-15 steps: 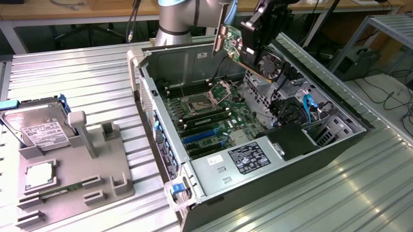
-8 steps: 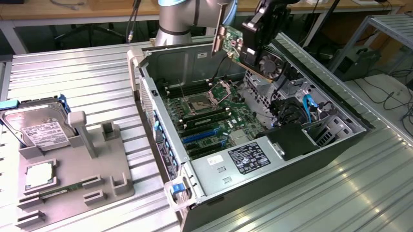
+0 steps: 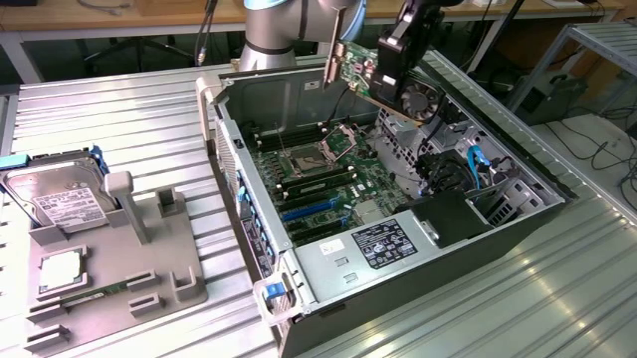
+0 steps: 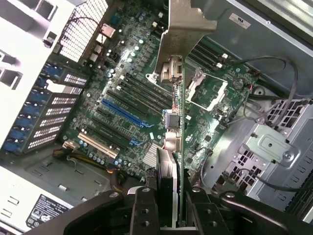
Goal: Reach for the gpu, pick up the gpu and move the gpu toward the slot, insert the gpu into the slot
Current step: 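Insert the gpu into the slot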
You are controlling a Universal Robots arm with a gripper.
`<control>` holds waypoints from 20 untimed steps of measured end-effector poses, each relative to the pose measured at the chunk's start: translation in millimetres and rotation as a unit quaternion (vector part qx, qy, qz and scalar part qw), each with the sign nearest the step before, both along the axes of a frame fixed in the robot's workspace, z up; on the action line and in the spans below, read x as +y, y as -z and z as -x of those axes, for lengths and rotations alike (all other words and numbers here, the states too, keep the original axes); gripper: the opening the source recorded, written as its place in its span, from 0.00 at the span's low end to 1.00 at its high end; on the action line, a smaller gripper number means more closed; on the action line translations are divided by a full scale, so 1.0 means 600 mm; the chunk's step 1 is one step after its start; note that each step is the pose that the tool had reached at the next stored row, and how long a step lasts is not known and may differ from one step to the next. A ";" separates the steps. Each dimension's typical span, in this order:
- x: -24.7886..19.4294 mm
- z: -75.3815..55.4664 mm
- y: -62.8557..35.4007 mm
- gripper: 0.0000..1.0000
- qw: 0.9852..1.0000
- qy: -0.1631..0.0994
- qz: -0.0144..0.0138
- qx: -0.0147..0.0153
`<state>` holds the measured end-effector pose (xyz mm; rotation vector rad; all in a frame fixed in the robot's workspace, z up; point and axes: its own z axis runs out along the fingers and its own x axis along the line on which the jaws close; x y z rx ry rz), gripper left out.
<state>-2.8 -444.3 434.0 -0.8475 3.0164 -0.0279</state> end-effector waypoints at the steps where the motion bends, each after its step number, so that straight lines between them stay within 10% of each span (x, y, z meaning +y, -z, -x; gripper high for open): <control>1: -0.0002 0.000 0.000 0.28 1.000 -0.009 0.000 0.000; 6: -0.0003 0.000 0.000 0.28 0.998 -0.065 0.000 0.000; 20: -0.0009 0.000 0.000 0.28 0.992 -0.124 0.000 0.000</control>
